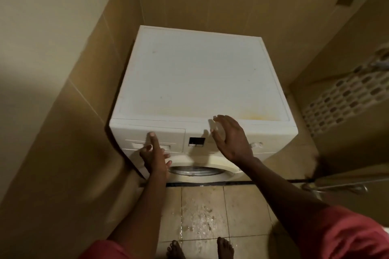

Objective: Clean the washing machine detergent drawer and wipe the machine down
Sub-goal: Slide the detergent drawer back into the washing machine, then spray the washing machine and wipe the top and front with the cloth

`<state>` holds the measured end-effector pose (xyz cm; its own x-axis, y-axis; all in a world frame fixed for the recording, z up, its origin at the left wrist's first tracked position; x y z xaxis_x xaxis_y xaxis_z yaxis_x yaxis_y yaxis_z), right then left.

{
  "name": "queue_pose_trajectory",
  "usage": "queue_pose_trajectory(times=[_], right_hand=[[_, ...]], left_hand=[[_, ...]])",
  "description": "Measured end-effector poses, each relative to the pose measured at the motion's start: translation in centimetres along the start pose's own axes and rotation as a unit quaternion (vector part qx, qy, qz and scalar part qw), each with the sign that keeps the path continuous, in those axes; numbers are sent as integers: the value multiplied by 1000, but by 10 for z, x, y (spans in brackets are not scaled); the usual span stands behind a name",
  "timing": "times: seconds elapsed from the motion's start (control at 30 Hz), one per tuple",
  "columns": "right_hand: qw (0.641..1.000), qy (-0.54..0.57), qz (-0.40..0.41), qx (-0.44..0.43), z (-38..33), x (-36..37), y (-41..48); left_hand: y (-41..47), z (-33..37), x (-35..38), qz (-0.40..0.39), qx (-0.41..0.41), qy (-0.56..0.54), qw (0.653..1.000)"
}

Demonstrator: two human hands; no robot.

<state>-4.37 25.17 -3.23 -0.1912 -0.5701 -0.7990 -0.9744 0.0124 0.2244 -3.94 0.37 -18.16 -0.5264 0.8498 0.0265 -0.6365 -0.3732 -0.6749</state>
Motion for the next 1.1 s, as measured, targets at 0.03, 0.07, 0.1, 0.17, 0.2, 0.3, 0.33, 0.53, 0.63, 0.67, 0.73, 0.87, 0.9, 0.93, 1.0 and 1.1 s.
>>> queue_pose_trajectory(times=[0.03, 0.07, 0.1, 0.17, 0.2, 0.3, 0.33, 0.53, 0.63, 0.67, 0.73, 0.87, 0.9, 0.93, 1.0, 1.1], right_hand=[[1000, -5, 0, 11, 10, -4, -9], [1000, -9, 4, 23, 20, -9, -18], [999, -11, 13, 33, 30, -15, -26], [998, -15, 34, 47, 46, -31, -42], [997, -19, 43, 53, 53, -39, -50], [994, -42, 61, 84, 83, -59, -76], [992, -48, 62, 97, 94, -64, -85], [977, -33, 73, 199, 169, -105, -162], [957, 7, 61, 284, 220, -126, -216], [949, 25, 37, 314, 232, -124, -232], [929, 46, 10, 367, 259, -133, -281], [884, 46, 34, 463, 310, -165, -391], [873, 44, 43, 484, 319, -171, -415], [861, 40, 54, 503, 325, -178, -435], [835, 35, 89, 541, 343, -197, -483], [817, 36, 29, 575, 363, -201, -539]], left_hand=[[-7, -12, 8, -10, -14, 0, 1000], [-14, -24, 15, -24, -27, 0, 999], [-23, -34, 23, -39, -30, 9, 999], [-40, -43, 41, -72, -1, 59, 996], [-47, -45, 50, -88, 23, 91, 992], [-67, -51, 83, -142, 76, 170, 972], [-75, -53, 95, -162, 88, 187, 965], [-145, -91, 171, -271, 118, 265, 918], [-192, -126, 215, -325, 120, 296, 890], [-199, -133, 223, -331, 122, 311, 883], [-226, -163, 248, -362, 122, 349, 856], [-293, -235, 296, -462, 115, 449, 756], [-310, -252, 305, -485, 113, 465, 732], [-326, -265, 312, -508, 116, 478, 707], [-368, -298, 330, -555, 124, 503, 650], [-417, -345, 345, -601, 117, 527, 590]])
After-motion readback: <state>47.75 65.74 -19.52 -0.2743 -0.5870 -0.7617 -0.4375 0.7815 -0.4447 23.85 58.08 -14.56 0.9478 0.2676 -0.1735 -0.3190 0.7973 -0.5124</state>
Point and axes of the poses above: each hand's wrist, its own y-axis towards the middle knuckle, its own x-axis out of the palm, z = x × y, the point moved 9 cm from there along y, towards the middle knuckle, and after that the axes turned 1 degree about y, right-handed, at the moved point
